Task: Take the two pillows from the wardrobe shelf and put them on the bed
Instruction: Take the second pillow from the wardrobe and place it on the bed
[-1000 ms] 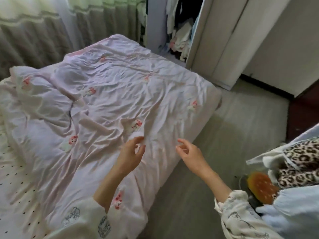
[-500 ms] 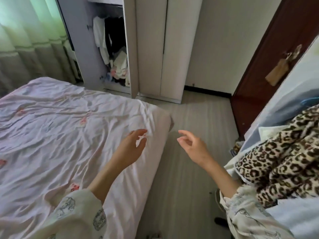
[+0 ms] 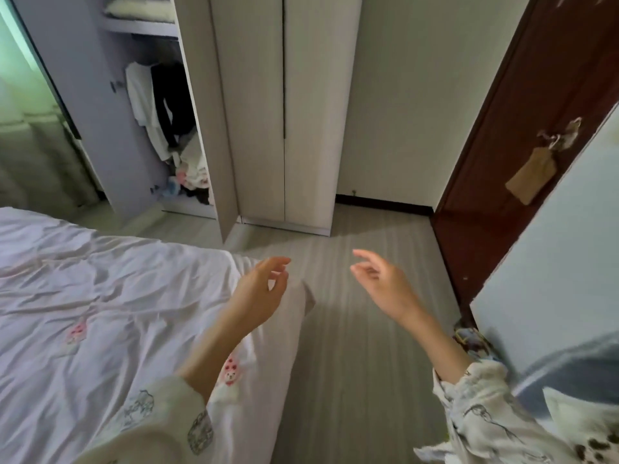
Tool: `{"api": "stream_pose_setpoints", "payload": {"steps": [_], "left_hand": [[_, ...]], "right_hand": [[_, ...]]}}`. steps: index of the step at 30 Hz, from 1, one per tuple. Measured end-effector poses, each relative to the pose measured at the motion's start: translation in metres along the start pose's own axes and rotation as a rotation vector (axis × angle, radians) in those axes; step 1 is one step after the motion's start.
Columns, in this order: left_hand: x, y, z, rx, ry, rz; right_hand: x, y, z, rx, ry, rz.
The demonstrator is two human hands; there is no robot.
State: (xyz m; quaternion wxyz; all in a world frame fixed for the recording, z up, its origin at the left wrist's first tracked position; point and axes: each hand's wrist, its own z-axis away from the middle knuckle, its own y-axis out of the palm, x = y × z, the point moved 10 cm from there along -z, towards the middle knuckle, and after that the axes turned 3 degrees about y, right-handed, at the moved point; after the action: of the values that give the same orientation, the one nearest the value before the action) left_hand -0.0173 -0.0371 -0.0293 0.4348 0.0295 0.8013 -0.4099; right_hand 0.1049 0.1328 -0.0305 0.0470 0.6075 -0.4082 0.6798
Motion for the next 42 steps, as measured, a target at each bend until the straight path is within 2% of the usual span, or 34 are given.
{"api": "stream_pose_setpoints", "payload": {"steps": [9,15,26,32,42], "left_hand": [[0.023,0.061,-0.22,-0.085,-0.021,-0.006],[0.053,0.079,-0.331,-0.107,-0.098,-0.005],[0.185,0.047,-0.498,-0.273,-0.273,-0.046],[0.264,-0.012,-0.585,-0.431,-0.363,-0.03],[0.366,-0.082,-0.672,-0.558,-0.503,-0.103]], "right_hand": [[-0.032,-0.041,-0.222,0.057,-0.048,-0.043],[-0.031,-0.05,-0.365,0.116,-0.091,-0.011],[-0.035,0.053,-0.596,0.329,-0.16,0.051],[0.005,0.121,-0.719,0.444,-0.229,0.064],[0.067,0.255,-0.866,0.648,-0.347,0.06]]}}
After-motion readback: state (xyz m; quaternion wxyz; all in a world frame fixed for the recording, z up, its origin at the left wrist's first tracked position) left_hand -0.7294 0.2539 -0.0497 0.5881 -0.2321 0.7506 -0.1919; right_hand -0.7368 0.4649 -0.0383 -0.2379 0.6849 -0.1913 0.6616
